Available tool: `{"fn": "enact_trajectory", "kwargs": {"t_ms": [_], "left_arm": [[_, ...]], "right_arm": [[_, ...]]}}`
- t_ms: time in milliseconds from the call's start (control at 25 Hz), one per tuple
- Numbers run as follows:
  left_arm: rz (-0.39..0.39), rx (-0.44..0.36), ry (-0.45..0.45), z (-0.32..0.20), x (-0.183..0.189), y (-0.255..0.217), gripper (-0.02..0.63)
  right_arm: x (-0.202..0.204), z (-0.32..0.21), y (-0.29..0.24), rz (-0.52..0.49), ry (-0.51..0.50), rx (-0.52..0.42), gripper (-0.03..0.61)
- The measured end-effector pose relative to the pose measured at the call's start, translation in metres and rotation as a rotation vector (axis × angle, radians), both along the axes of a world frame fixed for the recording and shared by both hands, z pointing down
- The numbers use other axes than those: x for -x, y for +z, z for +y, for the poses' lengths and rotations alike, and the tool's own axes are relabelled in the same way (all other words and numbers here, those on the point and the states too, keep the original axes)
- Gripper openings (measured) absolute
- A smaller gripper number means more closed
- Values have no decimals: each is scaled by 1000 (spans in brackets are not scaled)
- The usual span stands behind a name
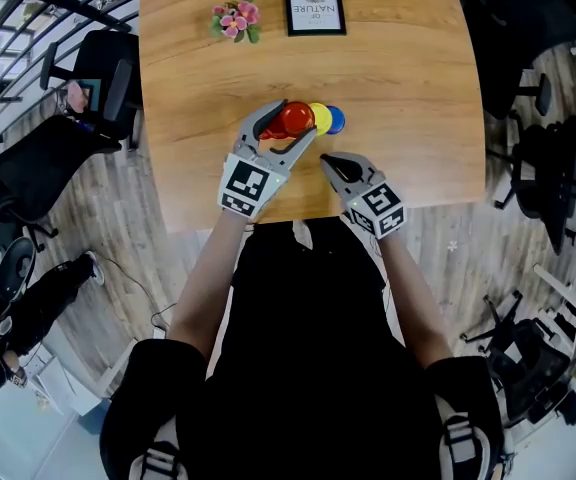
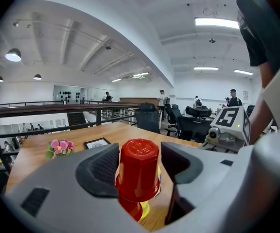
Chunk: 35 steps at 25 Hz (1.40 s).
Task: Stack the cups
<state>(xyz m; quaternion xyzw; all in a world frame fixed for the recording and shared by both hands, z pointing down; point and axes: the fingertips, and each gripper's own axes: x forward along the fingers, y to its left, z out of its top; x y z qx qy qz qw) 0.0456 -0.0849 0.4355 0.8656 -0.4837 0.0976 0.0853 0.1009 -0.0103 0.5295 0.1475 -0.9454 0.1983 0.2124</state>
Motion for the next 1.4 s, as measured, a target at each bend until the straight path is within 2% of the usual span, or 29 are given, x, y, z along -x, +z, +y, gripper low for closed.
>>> {"fn": "enact_trajectory", "kwargs": {"t_ms": [280,680,800,960,1160,1240,1400], "left_arm": [[21,-21,-11,1,5,-9,288],[67,-53,-13,20,24,-24,287],[96,-34,8,30,33,-23,285],[97,-11,41,45,44,-20,278],[102,-10,52,57,58,-22,213],[112,-7,61,63,62,-24,150],[183,8,62,72,72,-31,51]], "right_arm": [[1,-2,-1,-2,8,-3,7],[-2,-7,-4,17,73,-29,6],[-2,-10,-5,35,106,-47,6],[-2,-14,-12,41,161,-77,6],[-9,-18,-19,47,227,-111,6],[-11,-16,-23,52,251,-126,6],[-18,-9,-32,70,299,-162,6]]}}
